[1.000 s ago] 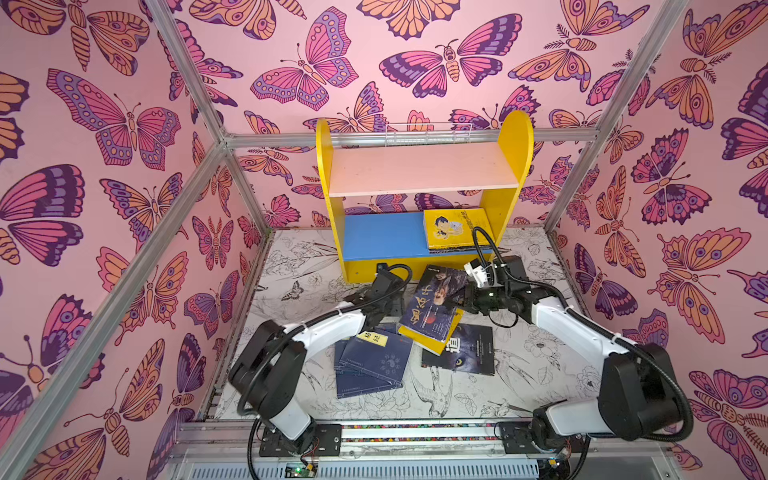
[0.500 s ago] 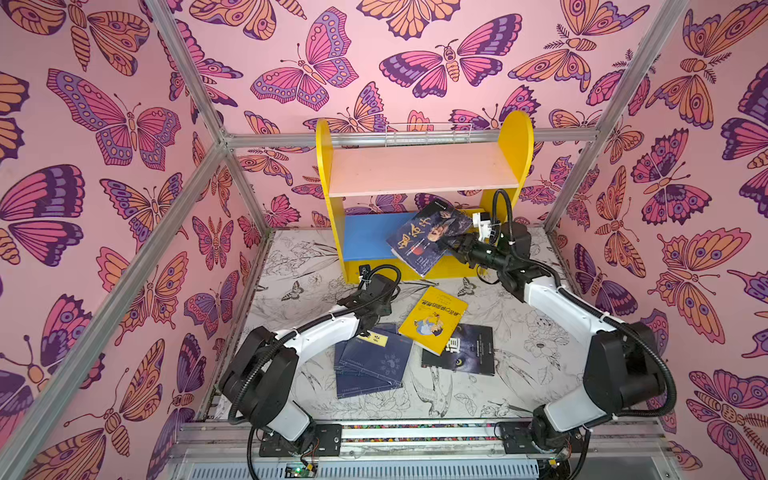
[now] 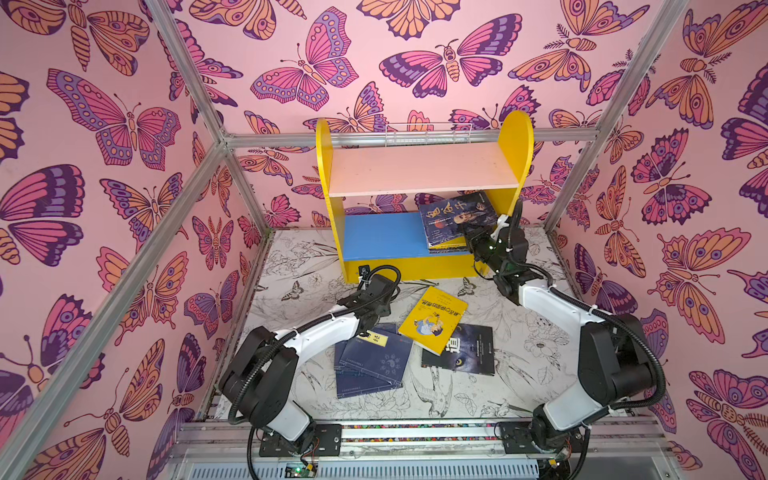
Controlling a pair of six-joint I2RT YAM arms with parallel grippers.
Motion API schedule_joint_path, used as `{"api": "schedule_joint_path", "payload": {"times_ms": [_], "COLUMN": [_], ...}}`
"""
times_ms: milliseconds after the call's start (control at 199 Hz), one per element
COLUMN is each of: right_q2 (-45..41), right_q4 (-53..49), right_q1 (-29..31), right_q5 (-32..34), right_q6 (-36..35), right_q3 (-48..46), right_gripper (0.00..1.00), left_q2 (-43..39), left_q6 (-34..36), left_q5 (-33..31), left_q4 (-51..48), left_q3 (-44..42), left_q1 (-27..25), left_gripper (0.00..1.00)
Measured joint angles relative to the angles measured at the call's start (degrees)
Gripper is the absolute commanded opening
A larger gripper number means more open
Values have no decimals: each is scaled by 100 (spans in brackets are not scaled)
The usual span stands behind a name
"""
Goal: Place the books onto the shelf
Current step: 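Lower the dark blue portrait book onto the yellow book on the shelf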
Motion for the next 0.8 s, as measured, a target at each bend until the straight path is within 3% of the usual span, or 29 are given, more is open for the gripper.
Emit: {"api": "schedule_joint_path", "payload": {"times_ms": [321, 441, 536, 802], "right_q2": [398, 452, 452, 452], "right_q4": [243, -81, -466, -1906], "right_q1": [39, 39, 37, 37], "right_q5": [483, 492, 507, 286], "right_q6": [306, 385, 551, 560], "right_q3": [-17, 92, 249, 1058], "right_gripper": [0, 36, 56, 60], "left_q2": [0, 0, 0, 4], "left_q6": [2, 0, 0, 0], "left_q5": [0, 0, 2, 0], "left_q4": [-13, -13, -15, -22], "left_q3": [4, 9, 9, 20], "left_q1": [0, 0, 0, 0], "left_gripper": [70, 70, 70, 68]}}
